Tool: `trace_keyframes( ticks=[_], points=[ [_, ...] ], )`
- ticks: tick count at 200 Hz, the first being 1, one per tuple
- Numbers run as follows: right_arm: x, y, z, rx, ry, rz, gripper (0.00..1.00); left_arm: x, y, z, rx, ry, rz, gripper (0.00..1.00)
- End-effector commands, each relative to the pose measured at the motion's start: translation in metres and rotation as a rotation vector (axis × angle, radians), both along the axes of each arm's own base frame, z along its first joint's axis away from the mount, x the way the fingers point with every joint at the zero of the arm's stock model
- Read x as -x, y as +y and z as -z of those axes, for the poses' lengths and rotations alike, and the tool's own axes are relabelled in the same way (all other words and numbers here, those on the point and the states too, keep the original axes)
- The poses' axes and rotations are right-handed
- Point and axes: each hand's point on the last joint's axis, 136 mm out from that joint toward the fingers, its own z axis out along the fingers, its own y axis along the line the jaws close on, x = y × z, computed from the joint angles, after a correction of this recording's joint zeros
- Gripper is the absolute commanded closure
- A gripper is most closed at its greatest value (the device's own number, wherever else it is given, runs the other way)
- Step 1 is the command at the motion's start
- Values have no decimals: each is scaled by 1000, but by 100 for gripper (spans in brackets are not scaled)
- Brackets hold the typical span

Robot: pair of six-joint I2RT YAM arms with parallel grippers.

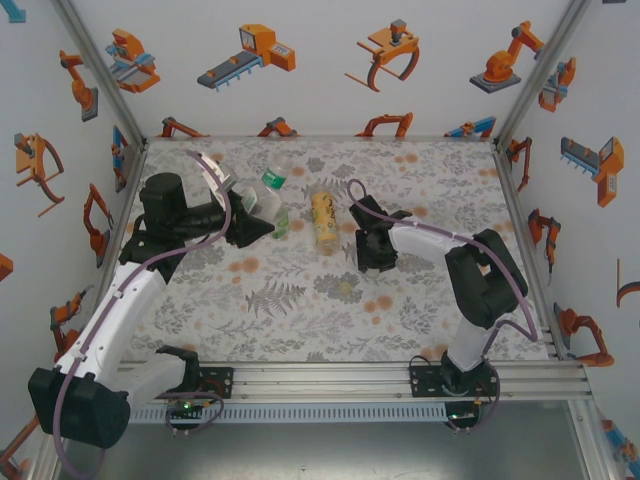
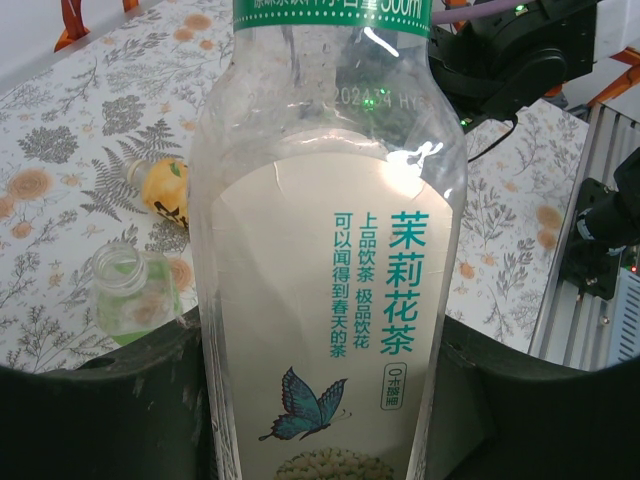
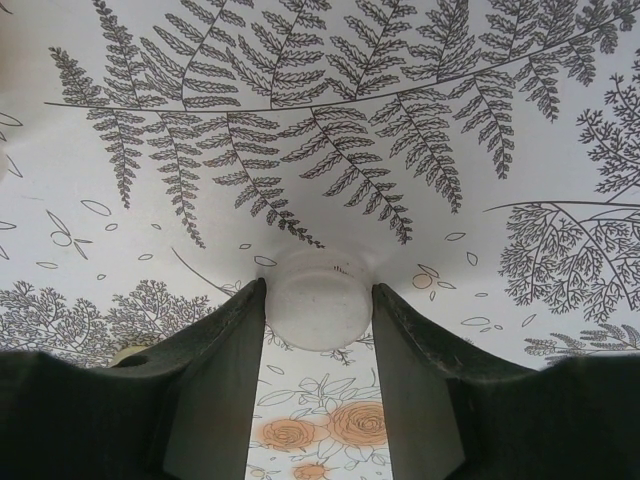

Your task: Screw on the bottle caps

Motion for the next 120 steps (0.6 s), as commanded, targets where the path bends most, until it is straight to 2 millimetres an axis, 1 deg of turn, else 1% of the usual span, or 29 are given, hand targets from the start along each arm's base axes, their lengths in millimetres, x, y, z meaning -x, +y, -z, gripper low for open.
trace_keyframes(
  ticks=[1, 22, 50, 82, 120],
  points=[
    [36, -18, 30, 101, 154, -10, 58, -1, 0, -17, 10, -52, 6, 98],
    [33, -20, 20, 100, 120, -4, 62, 0, 0, -17, 9, -55, 8, 98],
    [26, -21, -9, 71, 44, 0, 65, 2, -4, -14, 1, -60, 21, 99],
    [20, -14, -51, -21, -50, -19, 68, 12, -15, -5, -55, -83, 55, 100],
    [15, -1, -113, -144, -188, -101, 75, 24, -23, 8, -143, -134, 85, 100]
  ],
)
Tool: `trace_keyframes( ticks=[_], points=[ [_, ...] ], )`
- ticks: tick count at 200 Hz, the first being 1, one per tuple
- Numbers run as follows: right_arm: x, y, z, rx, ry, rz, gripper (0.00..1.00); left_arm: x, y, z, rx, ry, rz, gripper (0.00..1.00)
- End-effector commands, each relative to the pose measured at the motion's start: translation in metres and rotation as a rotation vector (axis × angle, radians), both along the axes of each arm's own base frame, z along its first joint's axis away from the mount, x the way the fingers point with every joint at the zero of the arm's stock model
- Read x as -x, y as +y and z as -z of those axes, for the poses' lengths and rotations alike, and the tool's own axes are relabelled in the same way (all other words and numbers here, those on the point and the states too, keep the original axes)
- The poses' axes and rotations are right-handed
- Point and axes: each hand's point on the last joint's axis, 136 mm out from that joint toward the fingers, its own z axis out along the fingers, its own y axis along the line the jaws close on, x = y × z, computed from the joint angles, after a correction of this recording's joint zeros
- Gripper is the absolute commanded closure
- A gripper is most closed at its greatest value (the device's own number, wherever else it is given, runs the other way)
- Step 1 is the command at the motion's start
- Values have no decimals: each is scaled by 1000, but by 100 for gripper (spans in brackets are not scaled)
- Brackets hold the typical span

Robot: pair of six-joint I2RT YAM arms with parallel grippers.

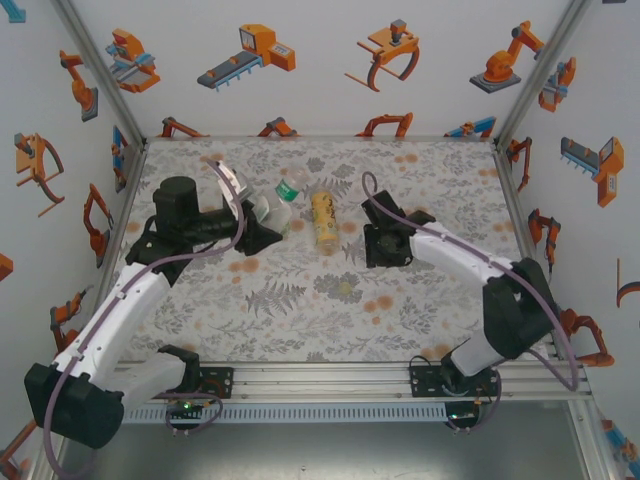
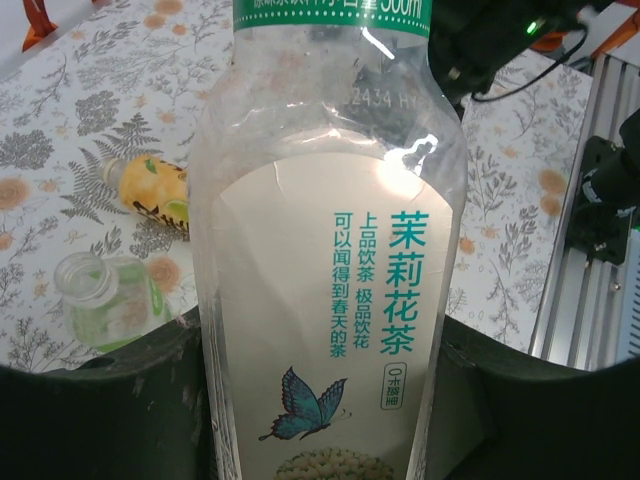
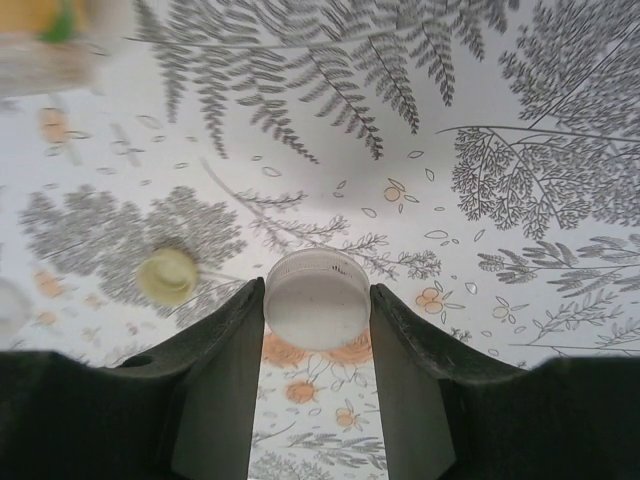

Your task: Screw on the bottle caps

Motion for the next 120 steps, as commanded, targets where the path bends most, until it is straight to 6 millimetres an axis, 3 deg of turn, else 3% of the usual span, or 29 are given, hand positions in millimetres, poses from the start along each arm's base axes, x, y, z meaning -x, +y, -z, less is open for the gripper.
trace_keyframes(
  ticks=[1, 66, 95, 120],
  points=[
    [0, 6, -40, -60, -75, -75, 75, 7, -1, -6, -60, -90, 17, 100],
    [17, 51, -147, -312, -332, -438, 79, 27, -7, 9, -152, -162, 97, 100],
    [39, 69, -202, -444, -486, -620, 83, 42, -11, 15, -184, -209, 160, 100],
    [78, 84, -246, -588, -612, -852, 82, 54, -14, 22, -213, -231, 217, 100]
  ],
)
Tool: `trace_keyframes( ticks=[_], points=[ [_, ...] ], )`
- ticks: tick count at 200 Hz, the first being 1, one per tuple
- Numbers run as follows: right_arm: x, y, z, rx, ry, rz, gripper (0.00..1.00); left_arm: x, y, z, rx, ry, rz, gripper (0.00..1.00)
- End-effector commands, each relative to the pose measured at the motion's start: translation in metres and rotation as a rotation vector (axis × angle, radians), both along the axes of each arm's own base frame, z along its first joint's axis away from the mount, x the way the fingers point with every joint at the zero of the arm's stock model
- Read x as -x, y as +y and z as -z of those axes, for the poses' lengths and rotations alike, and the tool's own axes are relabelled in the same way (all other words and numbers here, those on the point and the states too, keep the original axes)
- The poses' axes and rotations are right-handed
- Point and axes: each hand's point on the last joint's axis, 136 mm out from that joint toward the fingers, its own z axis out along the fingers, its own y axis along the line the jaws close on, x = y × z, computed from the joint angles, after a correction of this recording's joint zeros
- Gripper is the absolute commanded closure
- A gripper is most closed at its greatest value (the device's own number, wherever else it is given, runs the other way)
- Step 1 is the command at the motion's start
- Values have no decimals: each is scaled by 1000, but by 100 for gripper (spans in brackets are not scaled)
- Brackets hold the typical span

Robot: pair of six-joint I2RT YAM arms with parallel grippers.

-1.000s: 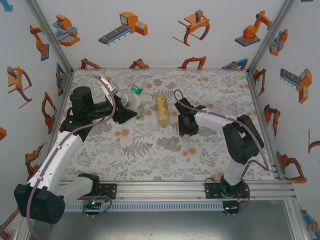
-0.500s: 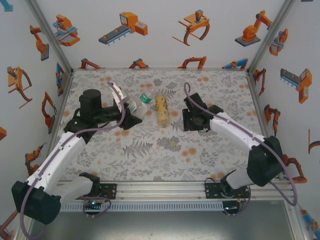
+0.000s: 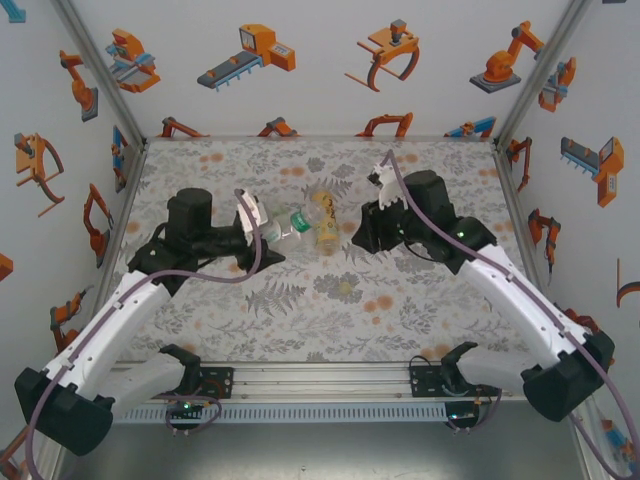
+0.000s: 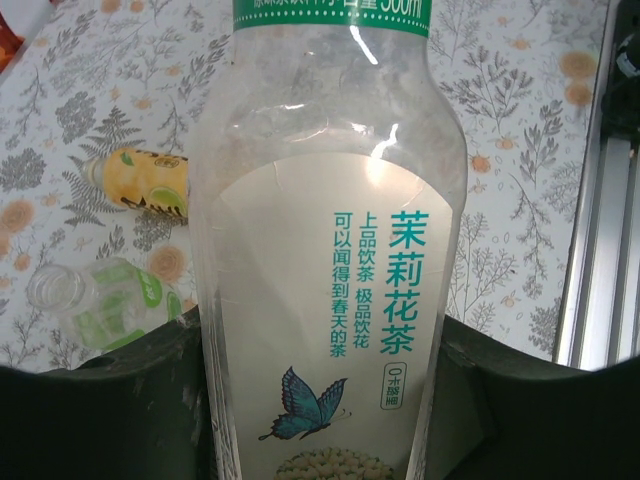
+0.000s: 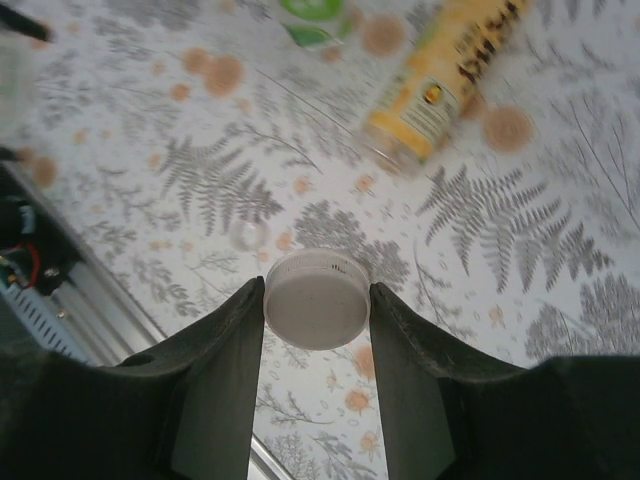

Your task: Screw on the bottle caps

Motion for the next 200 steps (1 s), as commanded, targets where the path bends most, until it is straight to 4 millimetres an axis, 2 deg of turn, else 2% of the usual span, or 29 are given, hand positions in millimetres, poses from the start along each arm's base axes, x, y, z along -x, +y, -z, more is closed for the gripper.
trace_keyframes(
  ticks=[1, 31, 47, 59, 118, 200],
  points=[
    [39, 22, -65, -165, -207, -284, 82, 16, -2, 0, -39, -66, 79, 100],
    [83, 24, -104, -255, -343, -498, 83, 26, -7, 7, -61, -66, 130, 100],
    [98, 22, -114, -280, -429, -566, 83, 33, -10, 9, -70, -65, 164, 100],
    [101, 21, -120, -288, -474, -576, 82, 39, -12, 11, -75, -63, 190, 100],
    [113, 24, -106, -210, -552, -730, 83, 55, -19, 19, -109, -39, 269, 100],
    [116, 35, -91, -217, -524, -810, 82, 57, -22, 20, -110, -29, 286, 100]
  ],
)
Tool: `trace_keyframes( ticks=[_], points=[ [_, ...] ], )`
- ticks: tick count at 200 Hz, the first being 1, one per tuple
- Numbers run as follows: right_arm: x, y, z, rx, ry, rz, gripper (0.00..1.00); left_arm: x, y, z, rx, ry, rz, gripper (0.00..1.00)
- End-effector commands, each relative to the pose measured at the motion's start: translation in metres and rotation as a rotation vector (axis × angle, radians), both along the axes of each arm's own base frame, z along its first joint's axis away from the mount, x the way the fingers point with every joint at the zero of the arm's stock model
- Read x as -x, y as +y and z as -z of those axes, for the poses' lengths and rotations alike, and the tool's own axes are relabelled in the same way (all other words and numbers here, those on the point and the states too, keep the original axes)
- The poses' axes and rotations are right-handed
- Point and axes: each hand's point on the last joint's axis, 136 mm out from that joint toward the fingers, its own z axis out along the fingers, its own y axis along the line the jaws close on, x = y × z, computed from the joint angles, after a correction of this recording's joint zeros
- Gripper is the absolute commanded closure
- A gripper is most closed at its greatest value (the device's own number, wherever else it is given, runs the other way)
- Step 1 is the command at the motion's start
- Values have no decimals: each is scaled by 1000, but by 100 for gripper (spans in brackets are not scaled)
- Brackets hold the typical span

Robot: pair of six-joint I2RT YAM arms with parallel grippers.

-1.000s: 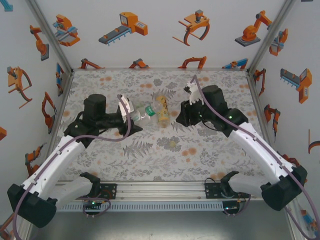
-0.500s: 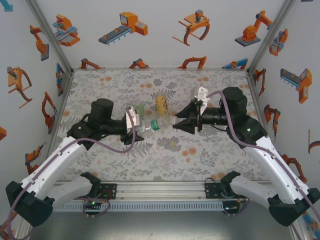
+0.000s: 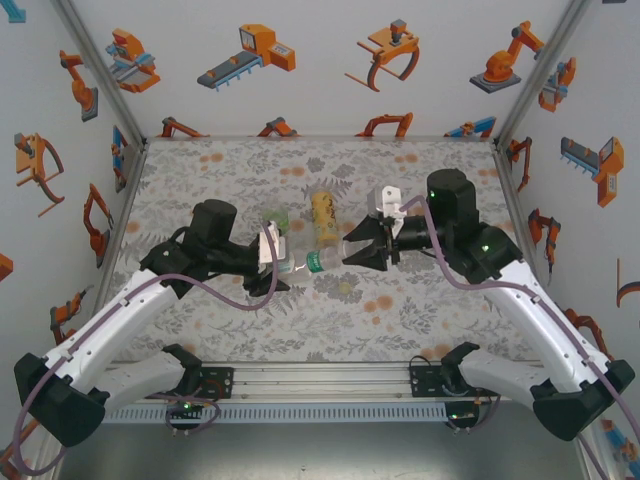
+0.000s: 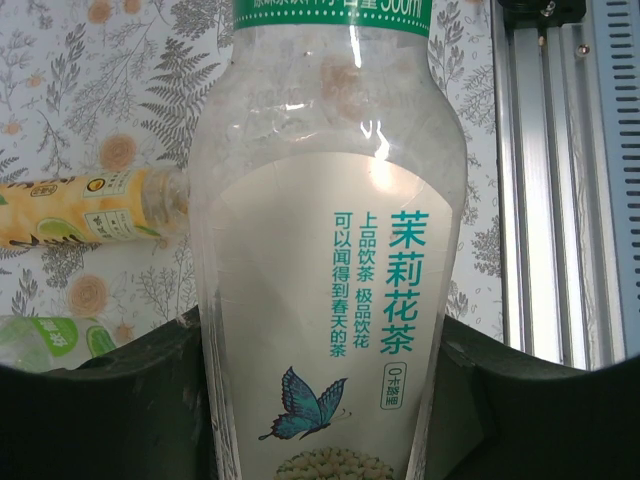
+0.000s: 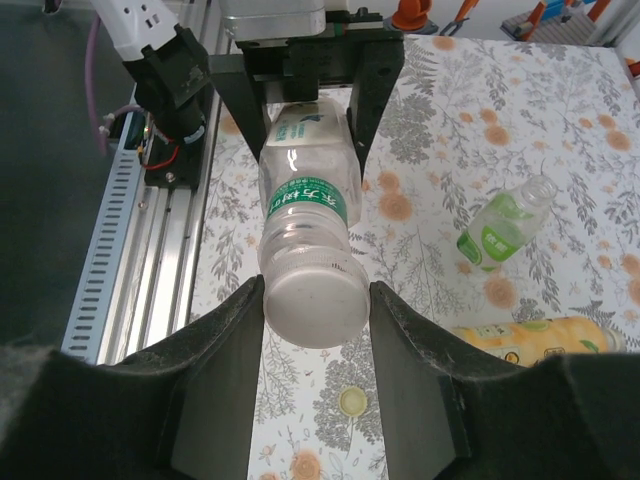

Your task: Screw on the bottle caps

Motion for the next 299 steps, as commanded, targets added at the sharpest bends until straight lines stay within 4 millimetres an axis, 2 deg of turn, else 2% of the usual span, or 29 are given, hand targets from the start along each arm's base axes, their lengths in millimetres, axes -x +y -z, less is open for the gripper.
trace_keyframes(
  ticks=[1, 92, 156, 233, 299],
  points=[
    [10, 4, -8, -20, -34, -71, 82, 5, -3, -14, 29, -21, 41, 100],
    [10, 13, 3, -6, -38, -73, 83, 3, -4, -14, 28, -18, 37, 100],
    [13, 15, 9, 0, -42, -75, 84, 4, -4, -23, 61, -35, 34, 100],
    [12, 15, 6, -11, -64, -56, 88, 6, -3, -28, 92, -41, 43, 100],
    [9, 23, 8, 0, 62, -57, 92, 6, -3, -30, 100, -48, 42, 100]
  ],
)
